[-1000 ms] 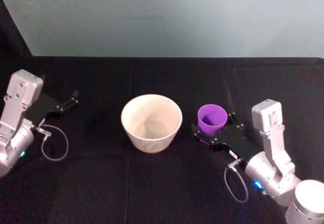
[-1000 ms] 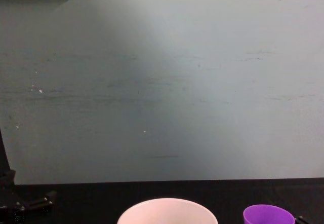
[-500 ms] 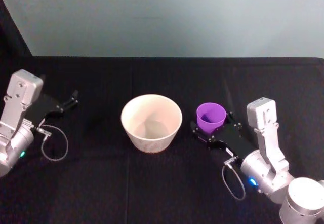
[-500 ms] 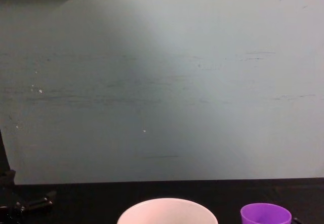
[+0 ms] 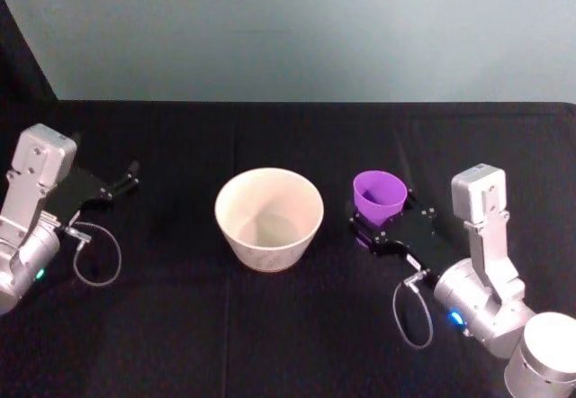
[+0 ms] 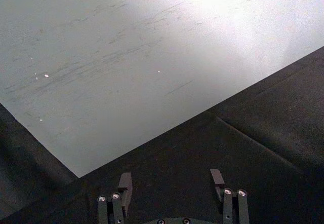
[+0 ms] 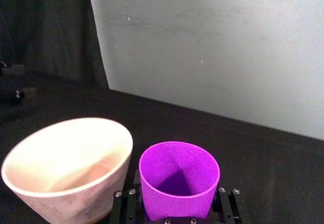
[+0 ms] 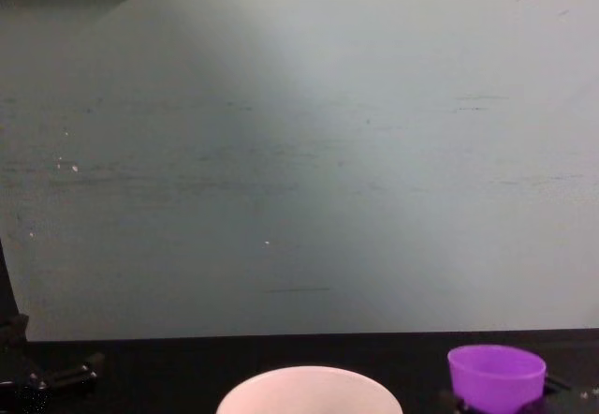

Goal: Pick up the cup and pour the mung beans from the cup into the bowl.

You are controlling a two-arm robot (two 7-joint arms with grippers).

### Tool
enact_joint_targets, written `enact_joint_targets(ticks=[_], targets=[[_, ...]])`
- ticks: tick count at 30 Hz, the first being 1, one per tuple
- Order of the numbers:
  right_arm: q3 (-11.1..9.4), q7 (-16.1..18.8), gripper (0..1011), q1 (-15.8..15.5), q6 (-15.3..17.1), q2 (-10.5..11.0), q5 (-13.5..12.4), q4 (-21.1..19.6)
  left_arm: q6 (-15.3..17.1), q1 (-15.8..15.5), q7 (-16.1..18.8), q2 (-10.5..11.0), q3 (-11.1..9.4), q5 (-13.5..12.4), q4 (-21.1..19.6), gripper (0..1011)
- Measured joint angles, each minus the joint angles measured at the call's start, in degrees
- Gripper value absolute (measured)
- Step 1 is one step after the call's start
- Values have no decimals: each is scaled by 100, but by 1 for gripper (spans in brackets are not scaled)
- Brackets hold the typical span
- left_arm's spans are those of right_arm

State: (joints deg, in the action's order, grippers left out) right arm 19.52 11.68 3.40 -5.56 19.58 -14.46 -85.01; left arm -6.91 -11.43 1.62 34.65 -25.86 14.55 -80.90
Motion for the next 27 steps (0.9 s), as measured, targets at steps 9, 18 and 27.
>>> enact_joint_targets(ticks=[9, 18, 27], targets=[[-181, 41, 731, -178, 106, 85, 136, -614, 0, 0, 0, 0, 0, 0, 0, 1000], [-331, 37, 731, -269, 187, 75, 324, -894, 0, 0, 0, 0, 0, 0, 0, 1000], [-332, 31, 731, -270, 184, 67, 335, -893, 0, 0, 0, 0, 0, 0, 0, 1000]])
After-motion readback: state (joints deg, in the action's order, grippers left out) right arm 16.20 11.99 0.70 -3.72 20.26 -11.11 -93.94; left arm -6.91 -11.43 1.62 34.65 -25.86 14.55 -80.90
